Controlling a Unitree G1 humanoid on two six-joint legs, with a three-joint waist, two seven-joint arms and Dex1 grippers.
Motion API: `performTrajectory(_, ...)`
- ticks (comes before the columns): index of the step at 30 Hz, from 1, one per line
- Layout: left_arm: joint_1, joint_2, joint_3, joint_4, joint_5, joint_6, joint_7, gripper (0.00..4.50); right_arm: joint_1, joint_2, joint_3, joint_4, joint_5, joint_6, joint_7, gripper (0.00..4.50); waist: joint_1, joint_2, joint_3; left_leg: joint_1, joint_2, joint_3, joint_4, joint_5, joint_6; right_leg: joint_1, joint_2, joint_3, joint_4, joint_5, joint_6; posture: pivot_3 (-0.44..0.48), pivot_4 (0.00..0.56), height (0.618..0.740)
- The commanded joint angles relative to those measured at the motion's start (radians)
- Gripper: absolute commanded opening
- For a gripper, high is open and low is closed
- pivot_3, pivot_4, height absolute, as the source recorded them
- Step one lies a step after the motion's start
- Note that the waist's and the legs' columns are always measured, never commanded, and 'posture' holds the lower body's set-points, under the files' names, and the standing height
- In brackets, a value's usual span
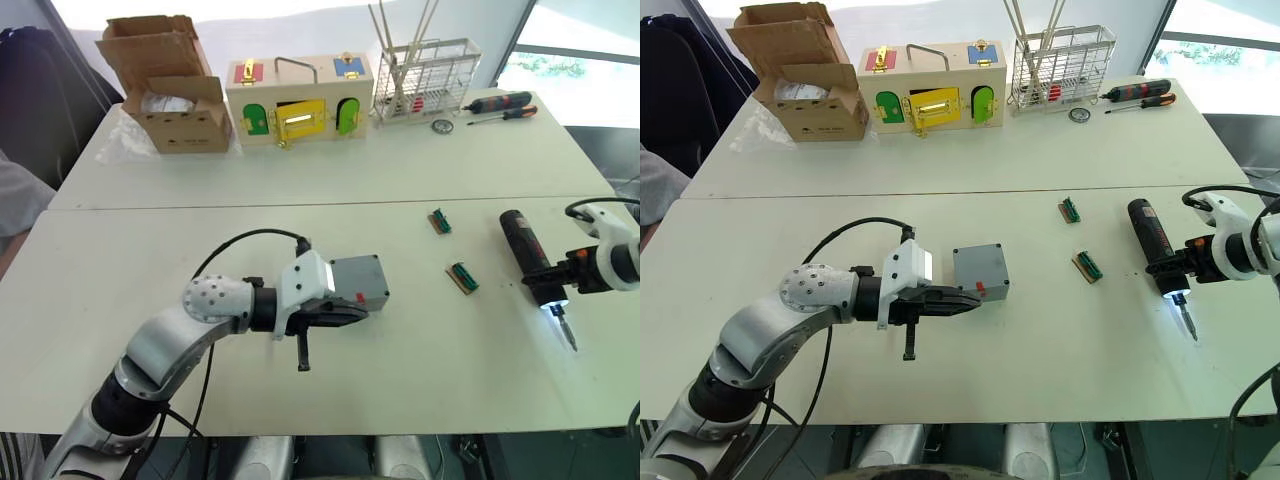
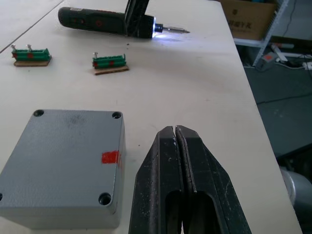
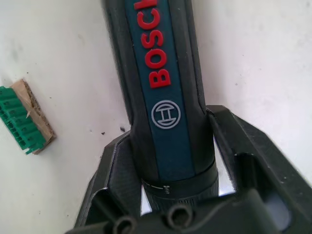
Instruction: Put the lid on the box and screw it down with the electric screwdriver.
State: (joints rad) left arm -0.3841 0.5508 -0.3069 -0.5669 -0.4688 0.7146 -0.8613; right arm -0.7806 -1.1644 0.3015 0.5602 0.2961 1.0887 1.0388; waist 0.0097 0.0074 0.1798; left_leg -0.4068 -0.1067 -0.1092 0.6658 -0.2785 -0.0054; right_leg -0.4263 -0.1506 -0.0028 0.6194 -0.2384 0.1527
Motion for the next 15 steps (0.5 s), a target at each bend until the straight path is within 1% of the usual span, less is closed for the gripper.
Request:
performTrajectory(1, -0.002, 0.014, 0.070, 0.019, 0.010, -0.020, 0.033, 0.00, -0.019, 0.004, -0.013, 0.011, -0.061, -0.048, 0.000, 3.99, 0.000, -0.001, 0.000, 0.000, 0.000, 0.000, 0.000, 0.000, 0.000, 0.000, 0.000, 0.000, 0.000, 0.000, 0.000, 0.000, 0.150, 0.740)
performTrajectory(2, -0.005, 0.019, 0.088, 0.029, 0.015, -0.020, 0.043, 0.00, -0.019, 0.009, -0.021, 0.014, -0.069, -0.050, -0.004, 4.32, 0.001, 0.000, 0.000, 0.000, 0.000, 0.000, 0.000, 0.000, 0.000, 0.000, 0.000, 0.000, 0.000, 0.000, 0.000, 0.000, 0.150, 0.740)
performTrajectory(3, -0.009, 0.024, 0.106, 0.043, 0.021, -0.023, 0.054, 0.00, -0.019, 0.014, -0.031, 0.015, -0.074, -0.054, -0.007, 4.47, 0.001, 0.000, 0.000, 0.000, 0.000, 0.000, 0.000, 0.000, 0.000, 0.000, 0.000, 0.000, 0.000, 0.000, 0.000, 0.000, 0.150, 0.740)
performTrajectory(4, -0.012, 0.028, 0.116, 0.052, 0.025, -0.026, 0.062, 0.00, -0.020, 0.018, -0.039, 0.016, -0.080, -0.058, -0.009, 4.47, 0.001, 0.000, 0.000, 0.000, 0.000, 0.000, 0.000, 0.000, 0.000, 0.000, 0.000, 0.000, 0.000, 0.000, 0.000, 0.000, 0.150, 0.740)
performTrajectory(6, -0.020, 0.046, 0.171, 0.092, 0.046, -0.029, 0.095, 0.00, -0.043, 0.021, -0.102, -0.013, -0.076, -0.105, -0.041, 4.47, 0.001, 0.000, 0.000, 0.000, 0.000, 0.000, 0.000, 0.000, -0.001, 0.000, 0.000, 0.000, 0.000, 0.000, 0.000, 0.000, 0.150, 0.740)
performTrajectory(8, -0.011, 0.078, 0.207, 0.104, 0.050, -0.018, 0.100, 0.00, -0.063, 0.015, -0.171, -0.098, -0.056, -0.144, -0.049, 4.47, -0.001, 0.000, 0.000, 0.000, 0.000, 0.000, 0.000, 0.000, -0.001, 0.000, 0.000, 0.000, 0.000, 0.000, 0.000, 0.000, 0.150, 0.740)
performTrajectory(10, 0.017, 0.122, 0.204, 0.082, 0.046, 0.003, 0.077, 0.00, -0.012, -0.001, -0.223, -0.257, -0.030, -0.217, -0.019, 4.47, -0.005, 0.000, 0.000, 0.000, 0.000, 0.000, -0.001, 0.000, -0.001, -0.002, 0.000, 0.000, 0.001, 0.000, 0.000, 0.000, 0.150, 0.740)
performTrajectory(11, 0.026, 0.136, 0.199, 0.074, 0.043, 0.007, 0.069, 0.00, 0.014, -0.003, -0.242, -0.309, -0.022, -0.238, -0.009, 4.47, -0.006, 0.001, 0.000, 0.000, 0.001, 0.000, -0.001, 0.000, -0.001, -0.002, 0.000, 0.000, 0.001, 0.000, 0.000, 0.000, 0.150, 0.740)
performTrajectory(13, 0.059, 0.160, 0.184, 0.028, 0.017, 0.026, 0.051, 0.00, 0.114, 0.016, -0.319, -0.531, 0.077, -0.242, 0.047, 4.47, -0.003, -0.001, 0.000, 0.000, 0.001, 0.000, -0.002, 0.000, -0.001, -0.003, 0.001, 0.000, 0.001, 0.000, 0.000, 0.000, 0.150, 0.740)
performTrajectory(14, 0.068, 0.156, 0.181, 0.019, 0.012, 0.039, 0.059, 0.00, 0.159, 0.052, -0.366, -0.663, 0.165, -0.196, 0.058, 4.47, -0.001, -0.002, 0.000, -0.001, 0.001, -0.001, -0.002, 0.000, -0.001, -0.002, 0.001, 0.000, 0.001, 0.000, 0.000, 0.000, 0.150, 0.740)
performTrajectory(15, 0.074, 0.151, 0.181, 0.014, 0.009, 0.049, 0.067, 0.00, 0.191, 0.078, -0.402, -0.754, 0.226, -0.160, 0.061, 4.47, 0.001, -0.002, 0.000, -0.001, 0.002, -0.002, -0.002, 0.000, -0.001, -0.002, 0.001, -0.001, 0.000, 0.000, 0.000, 0.000, 0.150, 0.740)
